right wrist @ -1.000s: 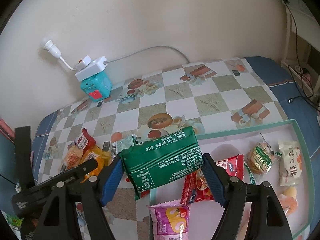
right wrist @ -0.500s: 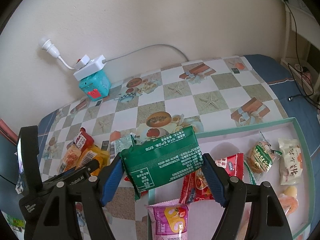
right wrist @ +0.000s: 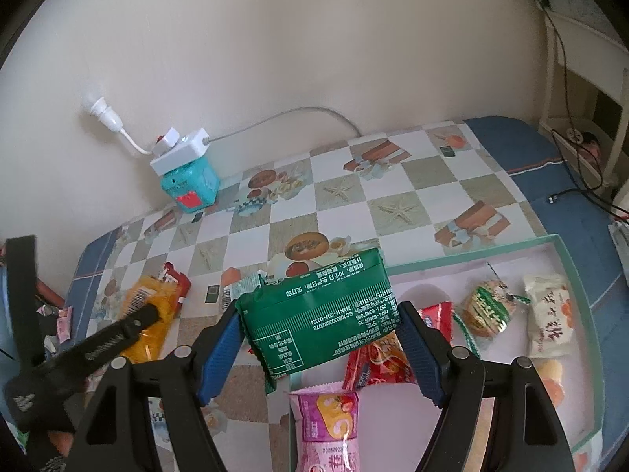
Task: Organize snacks
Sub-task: 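Carry the green biscuit pack and orange bread pack over the tray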
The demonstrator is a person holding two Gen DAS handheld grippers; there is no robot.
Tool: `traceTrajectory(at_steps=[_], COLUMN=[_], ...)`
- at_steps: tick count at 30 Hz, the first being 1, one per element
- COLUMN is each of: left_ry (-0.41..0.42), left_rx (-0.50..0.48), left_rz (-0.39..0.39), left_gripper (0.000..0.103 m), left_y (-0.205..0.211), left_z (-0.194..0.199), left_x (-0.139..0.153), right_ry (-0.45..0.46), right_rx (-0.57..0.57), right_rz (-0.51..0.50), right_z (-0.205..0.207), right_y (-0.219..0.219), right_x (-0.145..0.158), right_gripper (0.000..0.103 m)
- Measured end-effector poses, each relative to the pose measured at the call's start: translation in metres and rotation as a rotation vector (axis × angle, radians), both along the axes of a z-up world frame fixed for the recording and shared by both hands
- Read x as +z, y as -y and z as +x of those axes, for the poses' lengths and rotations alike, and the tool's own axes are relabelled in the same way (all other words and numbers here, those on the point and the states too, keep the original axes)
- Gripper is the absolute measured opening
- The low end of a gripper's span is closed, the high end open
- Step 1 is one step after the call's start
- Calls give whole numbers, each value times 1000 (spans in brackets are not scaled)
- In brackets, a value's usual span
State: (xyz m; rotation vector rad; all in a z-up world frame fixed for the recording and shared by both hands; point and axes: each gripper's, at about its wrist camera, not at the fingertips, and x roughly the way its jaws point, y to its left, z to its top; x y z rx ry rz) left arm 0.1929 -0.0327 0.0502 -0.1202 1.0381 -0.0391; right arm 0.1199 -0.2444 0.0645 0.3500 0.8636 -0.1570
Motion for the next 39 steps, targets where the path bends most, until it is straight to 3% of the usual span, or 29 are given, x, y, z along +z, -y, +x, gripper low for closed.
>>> traceTrajectory(at_steps=[9,16,28,33,39], left_ry=[91,127,77,38,-85], left_rx=[-40,-97,-323,-415,-442], left_rz=[-39,-43,-24,-10,22], left_gripper=[47,47,47,47,47], left_y=[24,50,146,177,193], left_z=[-29,-40,-51,-61,-63], left_x=[50,65,45,36,8], right_ry=[6,-23,-74,-92,-139], right_rx=[-61,-187,-404,-407,-369], right_rz=[-20,-16,-18,-1,14], right_z=[-26,-42,-72,-71,-62], right_y=[19,66,148,156,151], right_x=[20,15,-1,-11,-33], right_gripper=[79,79,79,79,79])
